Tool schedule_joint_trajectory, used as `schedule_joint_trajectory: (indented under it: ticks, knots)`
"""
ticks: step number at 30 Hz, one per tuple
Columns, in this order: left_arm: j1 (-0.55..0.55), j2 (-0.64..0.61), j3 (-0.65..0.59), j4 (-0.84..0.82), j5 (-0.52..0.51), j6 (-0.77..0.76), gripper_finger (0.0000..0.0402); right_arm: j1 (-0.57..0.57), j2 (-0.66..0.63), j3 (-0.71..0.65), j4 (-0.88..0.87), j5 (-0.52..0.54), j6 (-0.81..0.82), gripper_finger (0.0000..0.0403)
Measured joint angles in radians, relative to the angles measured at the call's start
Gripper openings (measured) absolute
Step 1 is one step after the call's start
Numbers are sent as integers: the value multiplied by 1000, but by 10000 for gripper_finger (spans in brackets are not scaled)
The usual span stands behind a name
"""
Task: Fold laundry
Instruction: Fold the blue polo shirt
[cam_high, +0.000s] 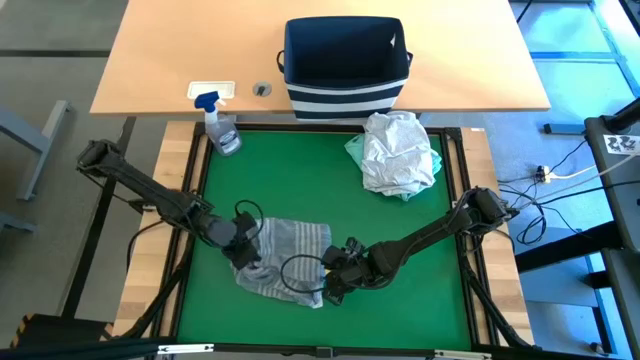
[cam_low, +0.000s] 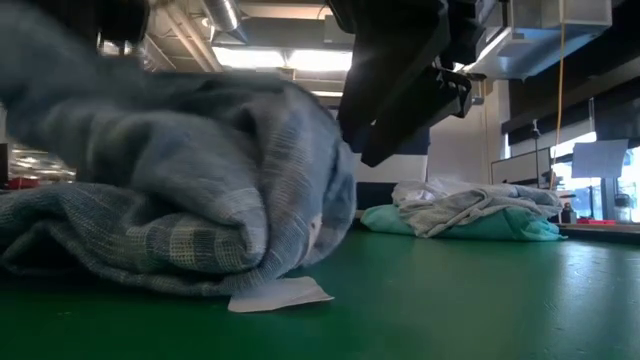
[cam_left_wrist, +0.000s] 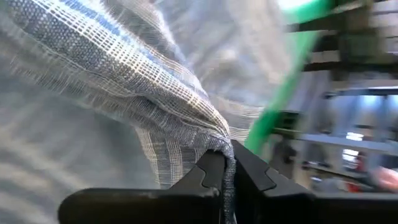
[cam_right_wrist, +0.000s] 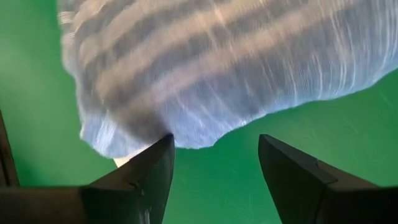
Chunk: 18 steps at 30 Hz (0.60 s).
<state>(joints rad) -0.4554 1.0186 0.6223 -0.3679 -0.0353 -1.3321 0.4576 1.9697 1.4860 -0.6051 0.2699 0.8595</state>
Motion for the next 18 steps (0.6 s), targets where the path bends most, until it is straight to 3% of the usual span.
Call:
schedule_joint_trajectory:
  ticks: [7,14,18]
  knots:
    - [-86,-40,101,-118,1,-86,5,0,0,0,-4,0,12,232]
    - [-196,-23,102,-474,-20,-230,5,0,0,0,-4,-1,12,232]
    - [-218,-1,101,-559,-53,-248,12,-6,0,0,0,-16,12,232]
